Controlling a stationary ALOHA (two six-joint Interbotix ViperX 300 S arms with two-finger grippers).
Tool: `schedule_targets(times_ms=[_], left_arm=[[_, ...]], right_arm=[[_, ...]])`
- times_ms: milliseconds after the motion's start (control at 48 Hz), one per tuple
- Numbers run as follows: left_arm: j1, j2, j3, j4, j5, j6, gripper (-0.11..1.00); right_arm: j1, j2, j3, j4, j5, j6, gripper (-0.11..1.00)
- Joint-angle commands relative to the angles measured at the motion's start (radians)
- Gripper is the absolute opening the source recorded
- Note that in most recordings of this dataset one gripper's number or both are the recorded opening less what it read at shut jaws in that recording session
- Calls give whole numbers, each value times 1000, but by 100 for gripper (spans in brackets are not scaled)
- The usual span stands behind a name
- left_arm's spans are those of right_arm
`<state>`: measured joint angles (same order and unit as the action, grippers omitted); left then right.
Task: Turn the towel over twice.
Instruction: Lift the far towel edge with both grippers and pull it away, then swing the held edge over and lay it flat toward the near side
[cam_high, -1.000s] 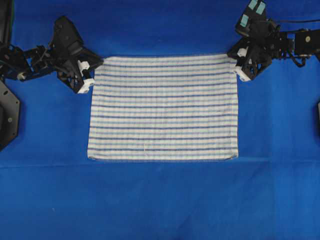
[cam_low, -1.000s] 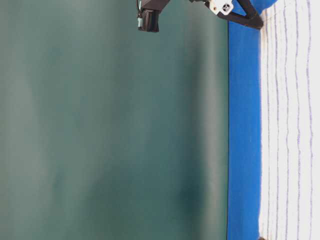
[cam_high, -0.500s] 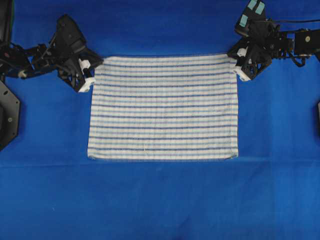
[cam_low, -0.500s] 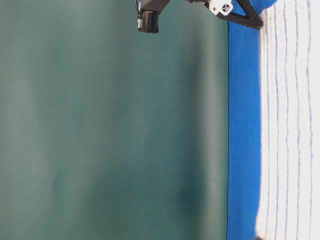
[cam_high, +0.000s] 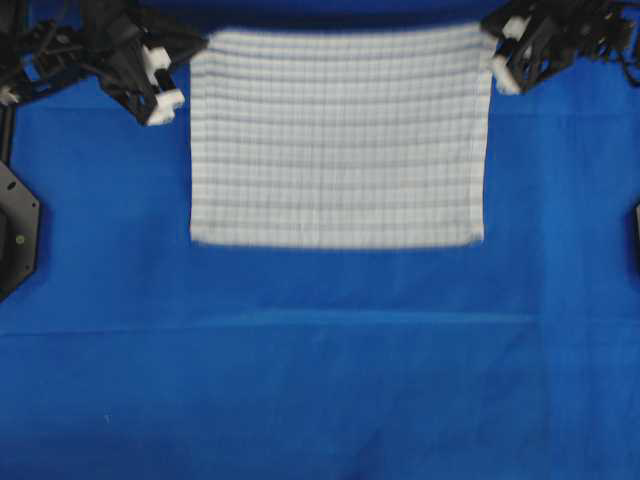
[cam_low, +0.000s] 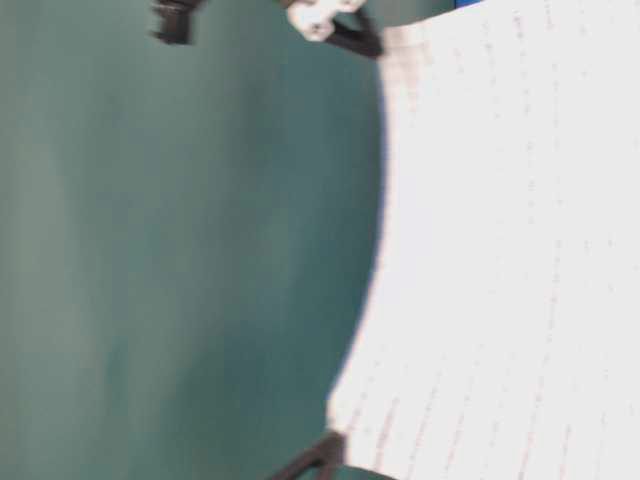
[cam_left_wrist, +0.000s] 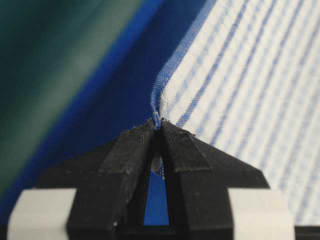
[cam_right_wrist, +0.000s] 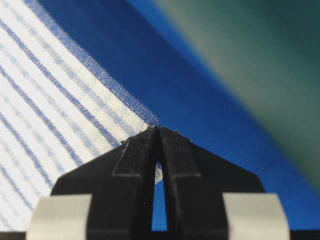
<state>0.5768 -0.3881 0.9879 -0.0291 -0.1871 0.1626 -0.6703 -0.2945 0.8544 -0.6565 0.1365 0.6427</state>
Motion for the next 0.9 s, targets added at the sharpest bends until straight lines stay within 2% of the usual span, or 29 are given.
schedule_targets(times_ms=[0,125,417,625,875], left_arm=[[5,-67,-29,2,9,9,4],[5,-147,-37,2,23,55,4],[3,-236,-87,2,75,61,4],[2,-239,-94,2,80,63,4],[-11,-242,-89,2,84,61,4]], right_arm=[[-3,-92,-40,-11,43,-2,3],[5,-187,-57,-15,77,-2,3],[71,-327,-86,-17,115,-2,3],[112,-351,-121,-34,229,-21,3],[130,-347,-129,-34,261,-28,3]])
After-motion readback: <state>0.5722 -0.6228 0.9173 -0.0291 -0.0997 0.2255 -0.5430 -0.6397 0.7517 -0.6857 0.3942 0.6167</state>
